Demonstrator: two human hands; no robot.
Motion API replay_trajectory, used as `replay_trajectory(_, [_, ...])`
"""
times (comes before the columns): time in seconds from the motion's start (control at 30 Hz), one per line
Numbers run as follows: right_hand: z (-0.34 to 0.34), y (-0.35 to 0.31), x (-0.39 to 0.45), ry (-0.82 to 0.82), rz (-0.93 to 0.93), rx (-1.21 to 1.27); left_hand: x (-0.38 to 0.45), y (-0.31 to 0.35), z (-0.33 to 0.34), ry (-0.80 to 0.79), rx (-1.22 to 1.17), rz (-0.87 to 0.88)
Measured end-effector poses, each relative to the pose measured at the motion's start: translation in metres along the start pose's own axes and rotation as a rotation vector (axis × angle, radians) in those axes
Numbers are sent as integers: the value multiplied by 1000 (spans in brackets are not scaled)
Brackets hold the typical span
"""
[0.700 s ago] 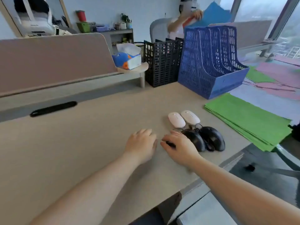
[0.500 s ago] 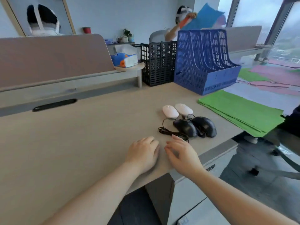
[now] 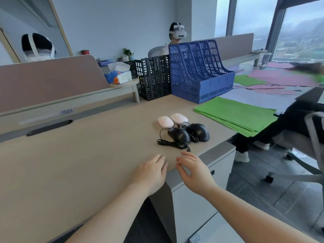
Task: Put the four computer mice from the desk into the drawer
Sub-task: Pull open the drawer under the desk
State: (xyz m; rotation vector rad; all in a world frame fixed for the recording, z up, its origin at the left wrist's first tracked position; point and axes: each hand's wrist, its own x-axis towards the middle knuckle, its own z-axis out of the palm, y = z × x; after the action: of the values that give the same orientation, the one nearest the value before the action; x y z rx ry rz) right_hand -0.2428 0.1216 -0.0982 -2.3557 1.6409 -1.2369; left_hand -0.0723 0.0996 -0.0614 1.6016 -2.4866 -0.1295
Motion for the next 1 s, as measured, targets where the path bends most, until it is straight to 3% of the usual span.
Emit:
replay_trajectory(0.13, [-14, 14, -8, 127, 72, 34, 4, -1, -6, -17, 29, 34])
replay_trajectory(0.23, [-30, 36, -20, 232, 271, 36, 13, 5, -8, -53, 55, 30])
replay_trajectory(0.4, [-21, 84, -45, -87, 783, 10, 32, 15, 0, -70, -1, 12])
replay_trajectory(0.6, [11, 106, -33, -423, 1042, 45, 46, 13, 11, -38, -69, 25])
replay_trajectory(0.8, [30, 109, -21, -248, 1487, 508, 48, 9, 16, 9, -95, 22])
replay_trajectory(1.0, [28, 105, -34, -273, 1377, 523, 48, 12, 16, 7, -76, 27])
